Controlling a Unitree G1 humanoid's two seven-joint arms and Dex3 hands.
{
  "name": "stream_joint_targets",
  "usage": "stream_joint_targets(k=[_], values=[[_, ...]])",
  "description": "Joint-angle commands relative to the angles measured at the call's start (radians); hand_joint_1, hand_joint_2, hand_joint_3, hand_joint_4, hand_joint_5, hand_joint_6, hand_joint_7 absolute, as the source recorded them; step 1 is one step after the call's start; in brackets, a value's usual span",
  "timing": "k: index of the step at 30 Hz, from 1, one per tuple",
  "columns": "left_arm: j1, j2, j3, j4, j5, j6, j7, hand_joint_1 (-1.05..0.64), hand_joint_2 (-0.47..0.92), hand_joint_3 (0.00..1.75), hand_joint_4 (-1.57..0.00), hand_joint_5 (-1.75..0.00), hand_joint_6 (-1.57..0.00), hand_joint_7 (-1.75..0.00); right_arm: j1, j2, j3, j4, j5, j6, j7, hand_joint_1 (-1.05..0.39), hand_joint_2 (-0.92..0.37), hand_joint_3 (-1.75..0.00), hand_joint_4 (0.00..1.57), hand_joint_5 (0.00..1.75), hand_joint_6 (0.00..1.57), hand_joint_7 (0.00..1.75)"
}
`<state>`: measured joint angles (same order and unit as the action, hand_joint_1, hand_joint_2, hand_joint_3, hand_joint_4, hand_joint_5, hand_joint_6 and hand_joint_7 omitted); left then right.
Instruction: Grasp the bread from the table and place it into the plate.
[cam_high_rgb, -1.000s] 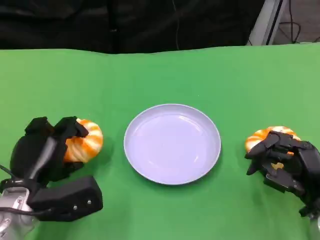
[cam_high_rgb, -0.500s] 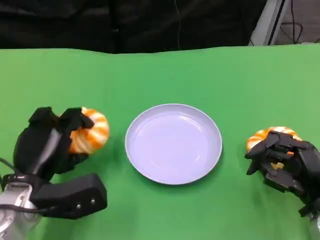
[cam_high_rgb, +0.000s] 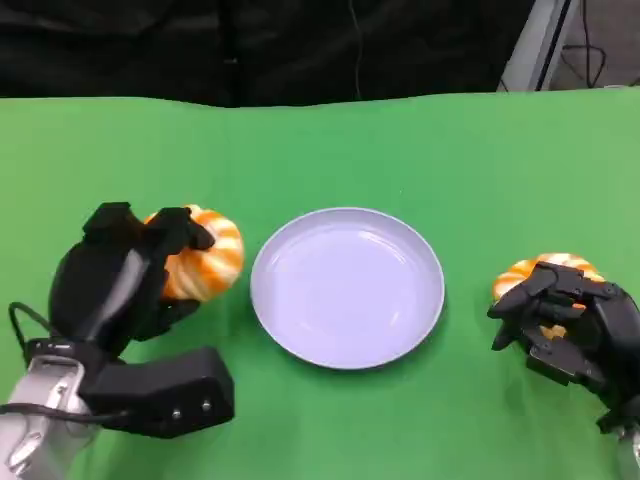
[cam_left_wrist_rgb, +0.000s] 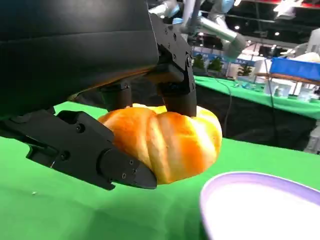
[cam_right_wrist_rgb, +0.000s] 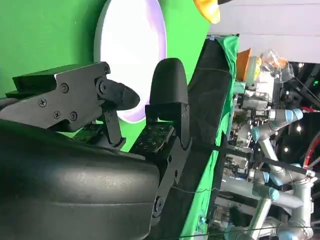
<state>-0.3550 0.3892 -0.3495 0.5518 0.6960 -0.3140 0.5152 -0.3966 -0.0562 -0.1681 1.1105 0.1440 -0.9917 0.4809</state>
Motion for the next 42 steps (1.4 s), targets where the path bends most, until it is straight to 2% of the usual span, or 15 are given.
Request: stream_joint_targets(k=[1, 12, 20, 25, 31, 34, 42], values=[[-0.041, -0.017, -0.012, 0.003, 0.010, -0.022, -0.014, -0.12, 0.92, 0.31, -0.43, -1.62, -0.65, -1.23, 0.009, -0.009, 0.000, -0.012, -0.003, -0.016, -0.010, 0.05, -0.83, -0.63, 0.86, 1.37, 0.93, 0.93], [-0.074, -0.048, -0.040, 0.021, 0.027, -0.040, -0.025, -0.13, 0.92, 0.36, -0.48, -1.61, -0.65, -1.29, 0.011, -0.006, -0.001, -0.015, 0.004, -0.018, -0.008, 0.06, -0.82, -0.64, 0.86, 1.37, 0.94, 0.93], [-0.097, -0.073, -0.061, 0.031, 0.034, -0.056, -0.058, -0.14, 0.92, 0.31, -0.42, -1.61, -0.63, -1.26, 0.010, -0.004, 0.000, -0.014, 0.002, -0.012, -0.008, 0.05, -0.83, -0.63, 0.85, 1.37, 0.93, 0.92], [-0.110, -0.091, -0.071, 0.038, 0.041, -0.055, -0.067, -0.14, 0.92, 0.33, -0.38, -1.67, -0.55, -1.41, 0.010, -0.007, 0.001, -0.014, -0.006, -0.022, -0.020, 0.06, -0.84, -0.62, 0.86, 1.36, 0.94, 0.92], [-0.130, -0.103, -0.085, 0.066, 0.048, -0.068, -0.059, -0.13, 0.92, 0.33, -0.38, -1.69, -0.54, -1.43, 0.011, -0.007, 0.003, -0.016, -0.007, -0.019, -0.023, 0.06, -0.85, -0.61, 0.86, 1.36, 0.93, 0.92], [-0.144, -0.113, -0.093, 0.086, 0.046, -0.084, -0.060, -0.12, 0.92, 0.30, -0.34, -1.74, -0.50, -1.51, 0.011, -0.007, 0.007, -0.017, -0.012, -0.023, -0.028, 0.06, -0.85, -0.61, 0.86, 1.36, 0.93, 0.93], [-0.163, -0.124, -0.099, 0.106, 0.045, -0.095, -0.071, -0.11, 0.92, 0.29, -0.35, -1.74, -0.50, -1.50, 0.011, -0.007, 0.008, -0.016, -0.014, -0.026, -0.031, 0.07, -0.83, -0.63, 0.86, 1.37, 0.93, 0.94]])
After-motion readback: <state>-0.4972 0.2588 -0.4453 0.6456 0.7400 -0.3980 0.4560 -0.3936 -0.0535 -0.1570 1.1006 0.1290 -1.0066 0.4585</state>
